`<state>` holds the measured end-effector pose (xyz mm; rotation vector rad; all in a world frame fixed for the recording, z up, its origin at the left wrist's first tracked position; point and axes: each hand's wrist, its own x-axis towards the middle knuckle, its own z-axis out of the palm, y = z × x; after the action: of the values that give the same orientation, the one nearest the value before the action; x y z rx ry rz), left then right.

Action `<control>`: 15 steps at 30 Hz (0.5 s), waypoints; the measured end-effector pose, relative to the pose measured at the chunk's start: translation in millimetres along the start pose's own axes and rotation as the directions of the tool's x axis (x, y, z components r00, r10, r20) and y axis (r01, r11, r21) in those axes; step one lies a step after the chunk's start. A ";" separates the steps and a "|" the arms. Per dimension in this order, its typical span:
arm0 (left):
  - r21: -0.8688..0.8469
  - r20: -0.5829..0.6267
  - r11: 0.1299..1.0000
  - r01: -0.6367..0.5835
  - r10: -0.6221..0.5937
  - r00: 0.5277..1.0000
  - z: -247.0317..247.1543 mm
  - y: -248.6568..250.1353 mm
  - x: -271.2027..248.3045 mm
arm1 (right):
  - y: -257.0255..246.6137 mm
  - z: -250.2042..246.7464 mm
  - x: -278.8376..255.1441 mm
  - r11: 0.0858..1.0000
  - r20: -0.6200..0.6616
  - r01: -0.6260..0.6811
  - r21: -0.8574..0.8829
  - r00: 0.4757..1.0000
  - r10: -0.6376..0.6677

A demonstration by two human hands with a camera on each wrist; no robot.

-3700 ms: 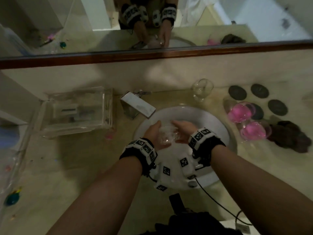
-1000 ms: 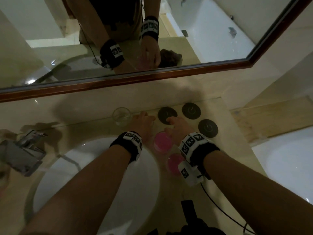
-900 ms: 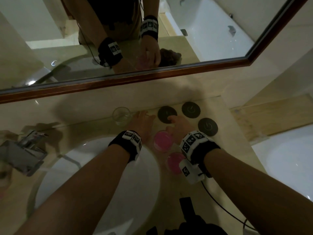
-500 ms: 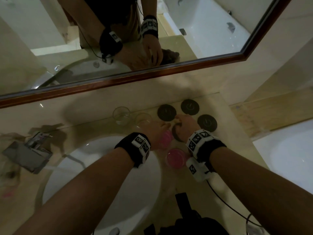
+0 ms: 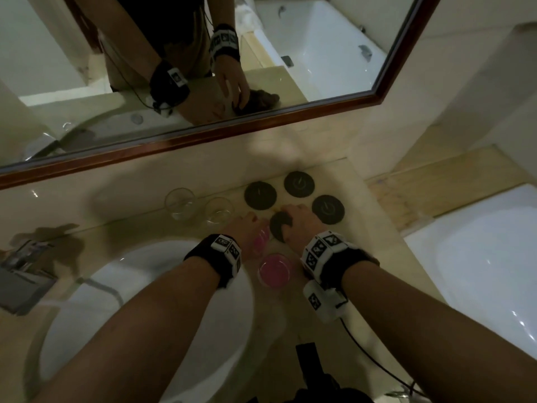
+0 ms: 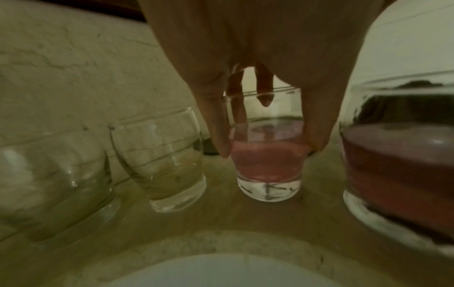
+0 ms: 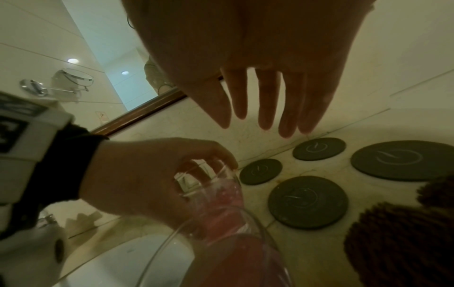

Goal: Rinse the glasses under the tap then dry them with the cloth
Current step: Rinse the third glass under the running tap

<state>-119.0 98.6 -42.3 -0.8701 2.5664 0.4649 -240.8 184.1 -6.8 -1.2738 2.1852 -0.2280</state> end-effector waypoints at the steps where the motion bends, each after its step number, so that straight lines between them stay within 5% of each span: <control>1: -0.037 -0.015 0.999 0.007 -0.007 1.000 -3.5 1.0 0.0 | 0.3 -0.9 -0.9 1.000 -0.002 0.004 0.000 1.000 -0.004; 10: -0.302 -0.248 0.953 0.035 -0.114 0.962 -63.6 -12.7 -51.0 | -44.9 -19.2 -17.1 0.977 -0.110 0.031 0.212 0.994 -0.008; 15: -0.398 -0.296 0.907 0.138 -0.270 0.916 -65.1 -49.9 -120.6 | -105.3 8.8 -19.4 0.929 -0.017 0.038 0.368 0.999 -0.035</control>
<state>-15.7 94.2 60.7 -1.4610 2.6922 0.8125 -151.2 146.2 38.7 -1.1000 2.0053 -0.6298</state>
